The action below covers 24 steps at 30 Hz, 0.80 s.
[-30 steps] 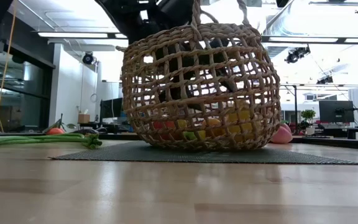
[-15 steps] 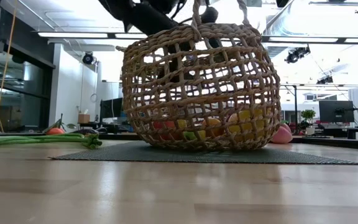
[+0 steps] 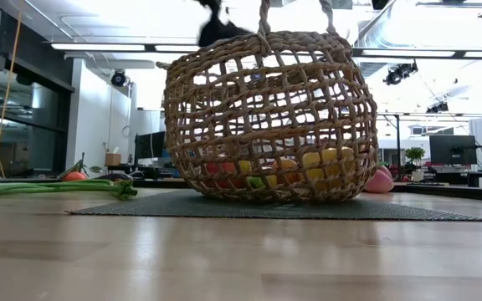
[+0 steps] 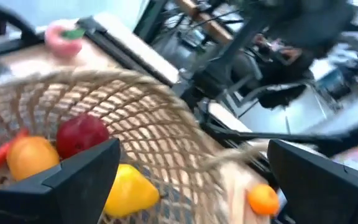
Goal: Build produce basket
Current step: Put the peach into the woven basket
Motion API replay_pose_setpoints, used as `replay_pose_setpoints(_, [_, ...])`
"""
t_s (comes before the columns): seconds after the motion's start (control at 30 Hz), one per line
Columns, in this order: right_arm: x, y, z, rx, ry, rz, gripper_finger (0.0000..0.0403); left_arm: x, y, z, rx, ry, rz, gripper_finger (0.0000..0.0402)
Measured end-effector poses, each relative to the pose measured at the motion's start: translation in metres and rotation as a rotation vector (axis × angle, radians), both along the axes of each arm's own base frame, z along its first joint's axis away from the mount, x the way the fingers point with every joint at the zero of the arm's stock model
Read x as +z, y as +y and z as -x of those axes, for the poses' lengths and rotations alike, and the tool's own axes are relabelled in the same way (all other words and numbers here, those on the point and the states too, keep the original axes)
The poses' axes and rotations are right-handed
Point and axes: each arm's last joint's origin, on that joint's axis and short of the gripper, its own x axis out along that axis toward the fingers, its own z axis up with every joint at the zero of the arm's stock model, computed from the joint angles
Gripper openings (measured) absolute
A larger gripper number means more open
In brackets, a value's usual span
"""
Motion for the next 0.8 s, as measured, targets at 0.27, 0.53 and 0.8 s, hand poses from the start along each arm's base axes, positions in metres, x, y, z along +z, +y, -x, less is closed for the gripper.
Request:
replay_pose_setpoints(0.27, [-0.001, 0.0, 0.0, 0.0, 0.008, -0.003, 0.0, 0.069, -0.039, 0.085, 0.047, -0.043, -0.312, 0.0393])
replay_pose_setpoints(0.53, [-0.002, 0.0, 0.0, 0.0, 0.025, -0.007, 0.0, 0.063, -0.064, 0.151, 0.012, -0.029, -0.416, 0.0393])
replay_pose_setpoints(0.8, [-0.003, 0.0, 0.0, -0.002, 0.027, -0.007, 0.0, 0.021, -0.056, 0.198, 0.112, -0.055, -0.376, 0.0393])
